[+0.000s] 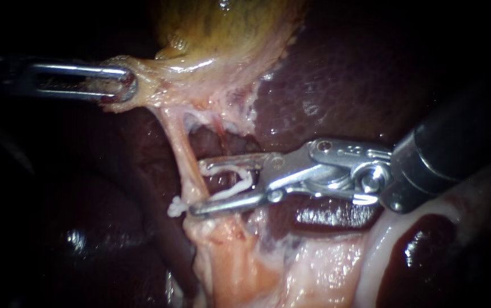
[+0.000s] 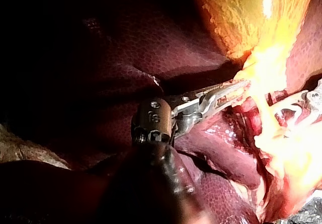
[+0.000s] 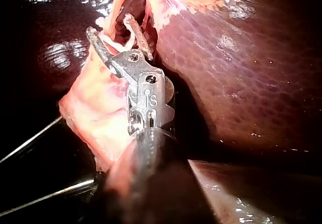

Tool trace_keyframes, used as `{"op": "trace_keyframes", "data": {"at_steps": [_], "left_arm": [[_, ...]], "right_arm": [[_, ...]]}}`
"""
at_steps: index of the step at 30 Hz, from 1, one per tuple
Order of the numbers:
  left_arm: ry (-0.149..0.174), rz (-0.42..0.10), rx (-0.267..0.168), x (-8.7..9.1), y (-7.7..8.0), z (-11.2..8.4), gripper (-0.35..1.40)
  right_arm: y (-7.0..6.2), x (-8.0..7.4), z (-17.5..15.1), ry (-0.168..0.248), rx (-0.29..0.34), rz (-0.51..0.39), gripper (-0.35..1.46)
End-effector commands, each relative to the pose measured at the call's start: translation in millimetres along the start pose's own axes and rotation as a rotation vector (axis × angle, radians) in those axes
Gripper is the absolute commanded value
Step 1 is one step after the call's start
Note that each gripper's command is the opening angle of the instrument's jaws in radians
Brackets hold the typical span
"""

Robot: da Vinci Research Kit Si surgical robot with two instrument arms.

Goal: Clipping second clip left tube

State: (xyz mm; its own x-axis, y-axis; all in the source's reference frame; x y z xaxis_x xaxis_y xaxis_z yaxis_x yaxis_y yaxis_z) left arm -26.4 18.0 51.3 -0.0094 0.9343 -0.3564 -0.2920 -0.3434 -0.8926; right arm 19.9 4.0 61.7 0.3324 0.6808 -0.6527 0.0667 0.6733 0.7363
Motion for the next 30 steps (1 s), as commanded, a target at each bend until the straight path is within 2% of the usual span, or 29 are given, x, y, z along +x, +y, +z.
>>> {"op": "trace_keyframes", "data": {"at_steps": [1, 8, 13, 22, 30], "left_arm": [[0.0, 0.0, 0.0, 0.0, 0.0, 0.0, -0.35], [0.0, 0.0, 0.0, 0.0, 0.0, 0.0, -0.35], [0.0, 0.0, 0.0, 0.0, 0.0, 0.1, -0.35], [0.001, 0.0, 0.001, 0.0, 0.0, 0.3, -0.35], [0.001, 0.0, 0.001, 0.0, 0.0, 0.4, -0.35]], "right_arm": [[0.3, -0.3, 0.0, -0.003, 0.001, 0.003, 0.49], [1.6, -2.2, 1.2, -0.011, 0.012, 0.028, 0.49], [1.6, -1.6, 2.8, 0.018, 0.057, 0.047, 0.49], [0.6, 0.1, 6.1, 0.069, 0.111, 0.044, 0.5], [-1.4, 0.9, 6.4, 0.09, 0.172, 0.032, 0.5]]}}
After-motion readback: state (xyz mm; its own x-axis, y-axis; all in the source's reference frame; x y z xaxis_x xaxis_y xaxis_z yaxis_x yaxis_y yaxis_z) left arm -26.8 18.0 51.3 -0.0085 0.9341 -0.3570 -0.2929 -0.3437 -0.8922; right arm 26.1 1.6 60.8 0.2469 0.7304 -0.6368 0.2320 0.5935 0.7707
